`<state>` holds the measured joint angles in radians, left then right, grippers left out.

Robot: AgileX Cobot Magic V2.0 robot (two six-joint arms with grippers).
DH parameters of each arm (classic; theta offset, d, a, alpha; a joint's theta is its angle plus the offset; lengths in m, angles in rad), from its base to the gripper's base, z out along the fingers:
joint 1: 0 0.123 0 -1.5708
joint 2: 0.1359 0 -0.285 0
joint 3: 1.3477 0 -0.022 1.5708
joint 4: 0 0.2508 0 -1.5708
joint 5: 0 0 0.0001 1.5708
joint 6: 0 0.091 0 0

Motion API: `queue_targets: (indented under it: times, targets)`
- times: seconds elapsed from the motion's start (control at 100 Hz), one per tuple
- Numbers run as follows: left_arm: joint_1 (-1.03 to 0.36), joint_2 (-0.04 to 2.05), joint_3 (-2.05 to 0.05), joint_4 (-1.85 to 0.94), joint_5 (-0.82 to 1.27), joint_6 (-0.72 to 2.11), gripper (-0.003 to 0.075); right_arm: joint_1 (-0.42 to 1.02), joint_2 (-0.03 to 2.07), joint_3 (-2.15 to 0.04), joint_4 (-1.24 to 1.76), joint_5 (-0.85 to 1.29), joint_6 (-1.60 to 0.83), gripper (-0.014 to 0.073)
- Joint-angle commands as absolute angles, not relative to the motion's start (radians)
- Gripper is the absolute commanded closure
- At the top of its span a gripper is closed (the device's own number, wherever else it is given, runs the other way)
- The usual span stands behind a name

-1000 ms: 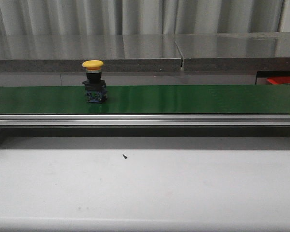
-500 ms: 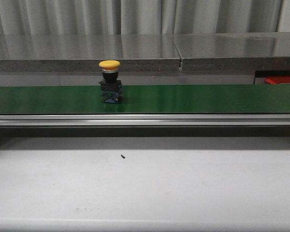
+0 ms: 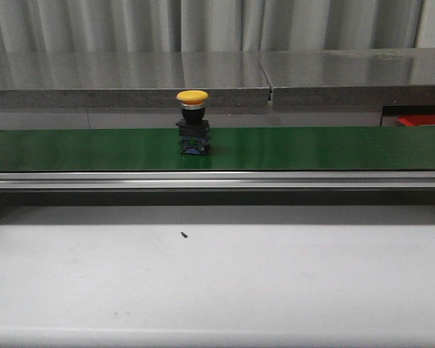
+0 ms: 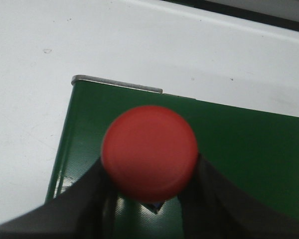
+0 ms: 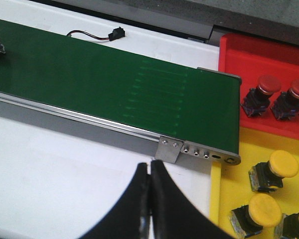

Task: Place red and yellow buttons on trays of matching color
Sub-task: 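Grasp the red button with the left gripper and set it on the belt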

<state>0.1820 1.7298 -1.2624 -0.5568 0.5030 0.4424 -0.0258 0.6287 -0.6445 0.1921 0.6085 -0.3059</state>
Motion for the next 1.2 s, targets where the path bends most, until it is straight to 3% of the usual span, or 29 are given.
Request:
queue_targets:
  times: [0.0, 0.46, 0.58, 0.75, 0.82, 0.88, 1.19]
  targets:
    - [0.175, 1.699, -1.286, -0.589, 0.438, 0.445, 0.0739, -0.031, 0.626, -0.67, 0.193, 0.532, -0.304, 0.0692]
    - [0.175, 1.738, -1.265, -0.589, 0.435, 0.447, 0.0724, -0.031, 0.626, -0.67, 0.193, 0.532, -0.304, 0.0692]
    - [0.173, 1.738, -1.267, -0.589, 0.446, 0.453, 0.058, -0.031, 0.626, -0.67, 0.193, 0.532, -0.304, 0.0692]
    - [0.152, 1.721, -1.27, -0.591, 0.442, 0.454, 0.0166, -0.031, 0.626, -0.67, 0.193, 0.532, -0.304, 0.0692]
    - [0.138, 1.7, -1.27, -0.593, 0.426, 0.454, 0.0049, -0.031, 0.626, -0.67, 0.193, 0.532, -0.304, 0.0692]
    - [0.127, 1.672, -1.27, -0.593, 0.414, 0.454, 0.0018, -0.031, 0.626, -0.67, 0.193, 0.532, -0.304, 0.0692]
    - [0.068, 1.455, -1.265, -0.593, 0.418, 0.455, 0.0062, -0.031, 0.626, -0.67, 0.193, 0.532, -0.304, 0.0692]
